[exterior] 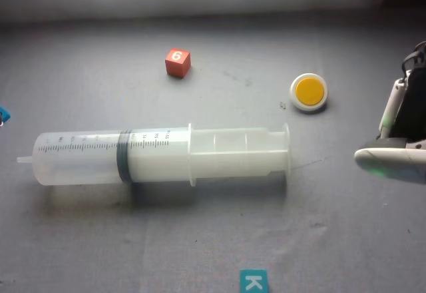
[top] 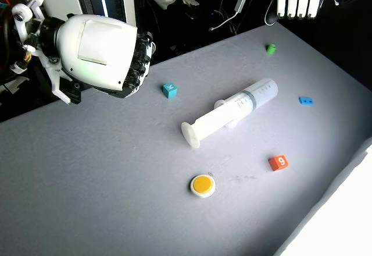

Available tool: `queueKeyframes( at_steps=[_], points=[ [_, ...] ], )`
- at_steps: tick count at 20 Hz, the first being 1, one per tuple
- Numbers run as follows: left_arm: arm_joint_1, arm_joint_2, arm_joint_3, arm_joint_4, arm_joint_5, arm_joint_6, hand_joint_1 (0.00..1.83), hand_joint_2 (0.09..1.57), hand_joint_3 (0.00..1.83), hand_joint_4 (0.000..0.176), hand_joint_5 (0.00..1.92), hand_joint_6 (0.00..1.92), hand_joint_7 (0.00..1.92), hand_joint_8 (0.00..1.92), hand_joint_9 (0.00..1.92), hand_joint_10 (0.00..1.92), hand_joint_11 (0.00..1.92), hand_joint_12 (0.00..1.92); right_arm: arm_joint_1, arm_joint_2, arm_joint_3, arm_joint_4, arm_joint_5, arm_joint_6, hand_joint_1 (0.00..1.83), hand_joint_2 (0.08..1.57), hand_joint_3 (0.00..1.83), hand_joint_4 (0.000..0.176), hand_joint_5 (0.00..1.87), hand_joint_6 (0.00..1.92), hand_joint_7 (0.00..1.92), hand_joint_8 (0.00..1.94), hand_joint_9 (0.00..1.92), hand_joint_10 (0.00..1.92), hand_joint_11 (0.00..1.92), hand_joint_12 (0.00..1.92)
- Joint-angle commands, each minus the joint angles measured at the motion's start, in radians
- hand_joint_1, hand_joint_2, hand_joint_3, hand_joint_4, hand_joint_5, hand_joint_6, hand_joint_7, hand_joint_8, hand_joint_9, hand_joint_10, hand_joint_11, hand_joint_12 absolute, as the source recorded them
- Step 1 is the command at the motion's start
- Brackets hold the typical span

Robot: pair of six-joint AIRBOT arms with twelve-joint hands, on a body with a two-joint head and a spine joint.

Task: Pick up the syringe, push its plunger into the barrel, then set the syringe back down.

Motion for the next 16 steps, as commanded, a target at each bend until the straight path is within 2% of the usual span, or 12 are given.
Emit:
queueKeyframes(
  at_steps=[1, 10, 16],
  points=[
    [-0.011, -0.004, 0.007, -0.088, -0.027, 0.001, 0.0, 1.07, 0.06, 0.0, 0.0, 0.0, 0.0, 0.0, 0.0, 0.0, 0.0, 0.0, 0.004, 0.001, 0.0, 0.016, 0.116, 0.006, 0.0, 1.07, 0.07, 0.0, 0.01, 0.01, 0.0, 0.0, 0.0, 0.0, 0.0, 0.0],
    [-0.004, -0.004, 0.018, -0.089, -0.024, 0.012, 0.0, 1.06, 0.03, 0.0, 0.0, 0.0, 0.0, 0.0, 0.0, 0.0, 0.0, 0.0, -0.001, -0.005, 0.0, 0.022, 0.177, 0.038, 0.0, 1.1, 0.01, 0.0, 0.0, 0.0, 0.0, 0.0, 0.0, 0.0, 0.0, 0.0],
    [-0.004, -0.005, -0.002, -0.098, -0.022, 0.012, 0.0, 1.1, 0.04, 0.0, 0.01, 0.0, 0.0, 0.0, 0.0, 0.0, 0.0, 0.0, -0.003, -0.009, 0.0, 0.027, 0.194, 0.044, 0.0, 1.15, 0.03, 0.0, 0.0, 0.0, 0.0, 0.0, 0.0, 0.0, 0.0, 0.0]
  ],
)
